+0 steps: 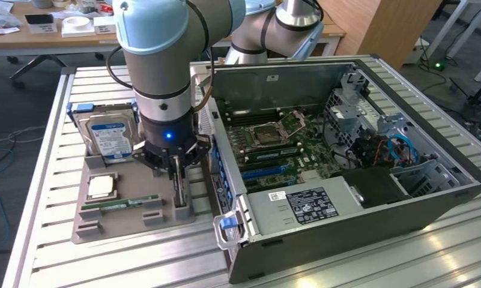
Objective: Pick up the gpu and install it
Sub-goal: 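Pick up the gpu and move the gpu toward the slot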
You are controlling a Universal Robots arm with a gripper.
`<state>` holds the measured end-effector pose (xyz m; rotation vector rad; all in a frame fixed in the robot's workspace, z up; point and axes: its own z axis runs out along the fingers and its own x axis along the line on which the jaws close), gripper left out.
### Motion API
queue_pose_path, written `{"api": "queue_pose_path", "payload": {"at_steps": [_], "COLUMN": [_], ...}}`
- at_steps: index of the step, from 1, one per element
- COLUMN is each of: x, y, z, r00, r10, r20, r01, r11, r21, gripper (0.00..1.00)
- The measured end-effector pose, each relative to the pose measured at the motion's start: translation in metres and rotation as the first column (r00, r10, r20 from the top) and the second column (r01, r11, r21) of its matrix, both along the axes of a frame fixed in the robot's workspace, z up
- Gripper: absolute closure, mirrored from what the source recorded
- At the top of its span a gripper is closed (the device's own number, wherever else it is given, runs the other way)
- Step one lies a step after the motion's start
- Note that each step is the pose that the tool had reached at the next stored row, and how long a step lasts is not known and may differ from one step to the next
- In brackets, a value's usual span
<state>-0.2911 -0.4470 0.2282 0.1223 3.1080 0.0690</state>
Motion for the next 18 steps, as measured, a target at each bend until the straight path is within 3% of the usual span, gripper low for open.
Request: {"api": "queue_pose_path", "payload": {"at_steps": [6,14,18], "x": [0.0,0.0001,0.0], "y": [0.0,0.0001,0.0], "z": [-0.0001,0.0004,0.0076], "r00": [0.9977,0.9974,0.9974], "r10": [0.067,0.072,0.072], "r20": [0.0,0.0004,0.0], "r01": [-0.067,-0.072,-0.072], "r11": [0.9977,0.9974,0.9974], "r21": [-0.0001,0.0002,0.0], "gripper": [0.73,0.73,0.73]}}
